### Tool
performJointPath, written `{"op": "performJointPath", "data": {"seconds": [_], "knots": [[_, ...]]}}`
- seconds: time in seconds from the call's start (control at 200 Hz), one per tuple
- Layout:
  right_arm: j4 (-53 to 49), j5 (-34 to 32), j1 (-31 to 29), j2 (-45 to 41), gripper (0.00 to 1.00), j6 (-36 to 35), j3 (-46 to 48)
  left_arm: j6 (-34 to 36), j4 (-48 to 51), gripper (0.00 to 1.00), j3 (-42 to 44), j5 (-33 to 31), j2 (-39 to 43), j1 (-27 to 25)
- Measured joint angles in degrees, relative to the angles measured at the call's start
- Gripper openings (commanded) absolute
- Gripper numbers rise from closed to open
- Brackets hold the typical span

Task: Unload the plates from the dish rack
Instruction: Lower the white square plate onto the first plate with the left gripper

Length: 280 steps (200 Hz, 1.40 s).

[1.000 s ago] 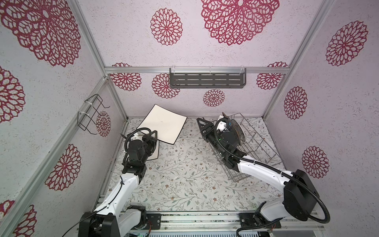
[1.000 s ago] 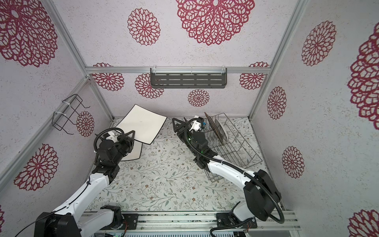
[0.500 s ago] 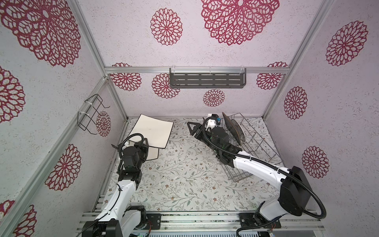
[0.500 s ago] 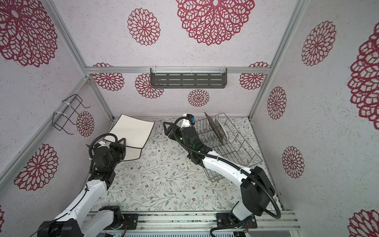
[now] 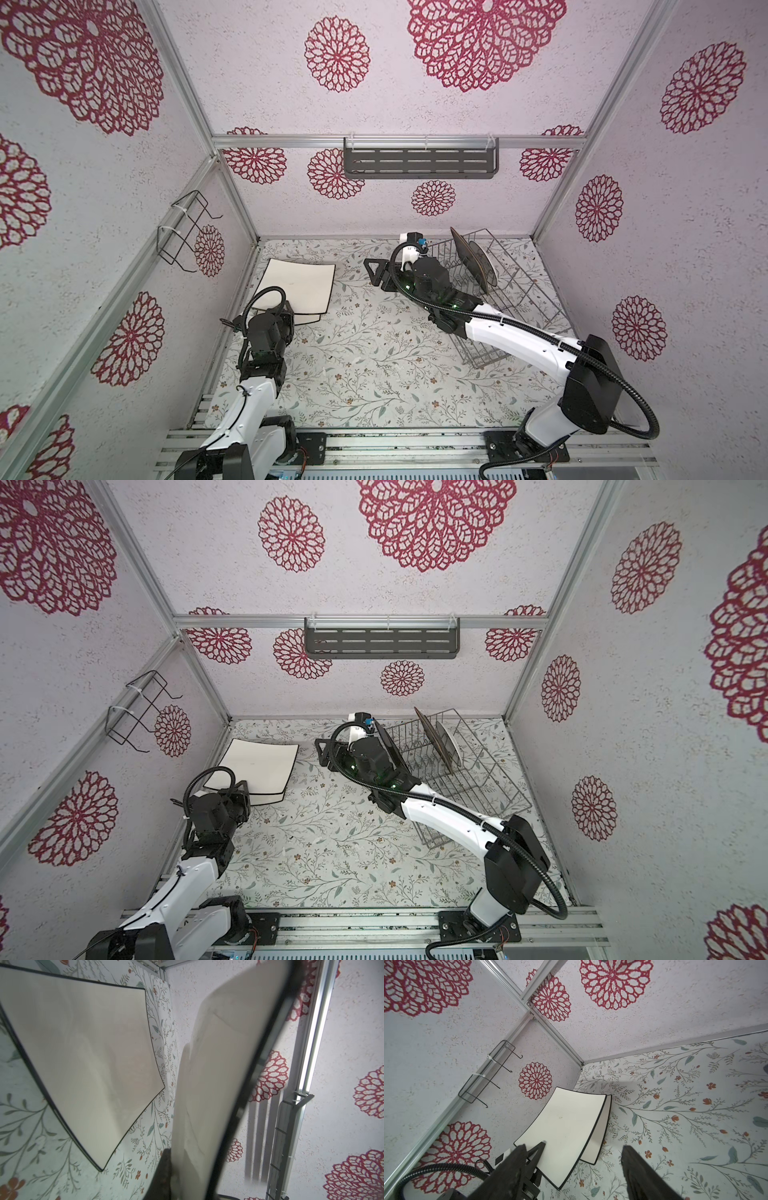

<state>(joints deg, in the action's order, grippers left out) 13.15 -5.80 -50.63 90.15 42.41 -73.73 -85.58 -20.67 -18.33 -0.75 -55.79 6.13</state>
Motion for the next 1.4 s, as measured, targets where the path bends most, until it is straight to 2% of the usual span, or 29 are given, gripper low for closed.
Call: {"op": "performJointPath", "data": {"seconds": [0.285,0.616,0.916,1.401], "knots": [[-4.42,1.05,-0.59,2.25,0.77,-3.91,-1.11,-0.02,-1.36,0.00,0.50,0.26,-1.77,5.05],[-16.04,1.18,-4.15,10.64,0.81,-10.67,-11.23,1.05,-2.56,0.00,0.28,2.36,-7.58,9.70],[-21.07,1.11,-5.79,14.23,0.94,-14.12,-15.26,1.99,-4.50,0.00,-2.47,5.27,-14.47,10.69],[-22.51,-0.42,-5.79,14.43,0.99,-15.50,-15.74,1.55,-12.83,0.00,-2.97,6.34,-23.15,10.82]]}}
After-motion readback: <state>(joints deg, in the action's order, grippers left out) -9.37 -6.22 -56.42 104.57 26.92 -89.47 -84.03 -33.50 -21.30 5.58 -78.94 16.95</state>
